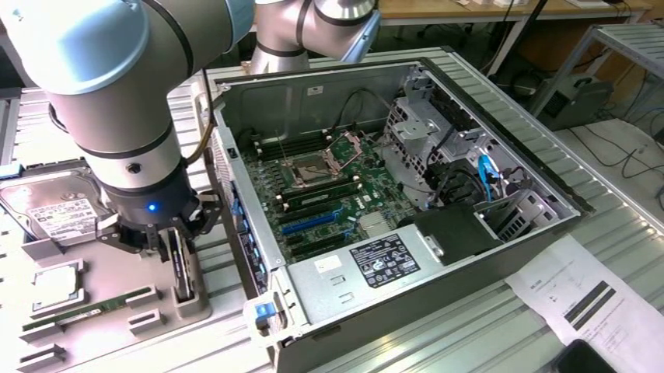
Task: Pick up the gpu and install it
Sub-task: 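Pick up the gpu and move the gpu toward the slot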
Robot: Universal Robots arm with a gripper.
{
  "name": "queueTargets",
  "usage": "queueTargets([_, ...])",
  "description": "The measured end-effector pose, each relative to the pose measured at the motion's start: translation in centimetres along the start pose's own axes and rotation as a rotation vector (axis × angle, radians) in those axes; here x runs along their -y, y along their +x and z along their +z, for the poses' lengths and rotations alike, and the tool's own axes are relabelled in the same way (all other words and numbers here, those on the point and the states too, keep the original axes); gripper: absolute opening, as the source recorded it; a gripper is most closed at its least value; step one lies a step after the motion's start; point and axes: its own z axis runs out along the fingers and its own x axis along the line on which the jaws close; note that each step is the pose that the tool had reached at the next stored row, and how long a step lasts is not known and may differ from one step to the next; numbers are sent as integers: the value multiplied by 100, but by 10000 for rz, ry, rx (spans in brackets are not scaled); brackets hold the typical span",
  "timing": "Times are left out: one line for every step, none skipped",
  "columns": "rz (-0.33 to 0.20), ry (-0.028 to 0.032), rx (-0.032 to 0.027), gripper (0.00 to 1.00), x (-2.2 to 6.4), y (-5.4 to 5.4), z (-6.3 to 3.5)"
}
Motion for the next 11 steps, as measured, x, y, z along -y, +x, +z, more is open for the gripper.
queueTargets([0,1,-1,39,0,0,0])
queueTargets([0,1,-1,39,1,0,0])
queueTargets([0,1,-2,38,1,1,0])
queueTargets([0,1,-1,31,1,1,0])
queueTargets([0,1,-1,31,1,1,0])
queueTargets([0,1,-1,27,1,1,-1])
queueTargets([-1,1,-1,27,1,0,0])
queueTargets([0,1,-1,27,1,0,-1])
queueTargets([0,1,-1,27,1,1,0])
queueTargets([0,1,-1,27,1,1,0])
queueTargets([0,1,-1,27,1,1,0])
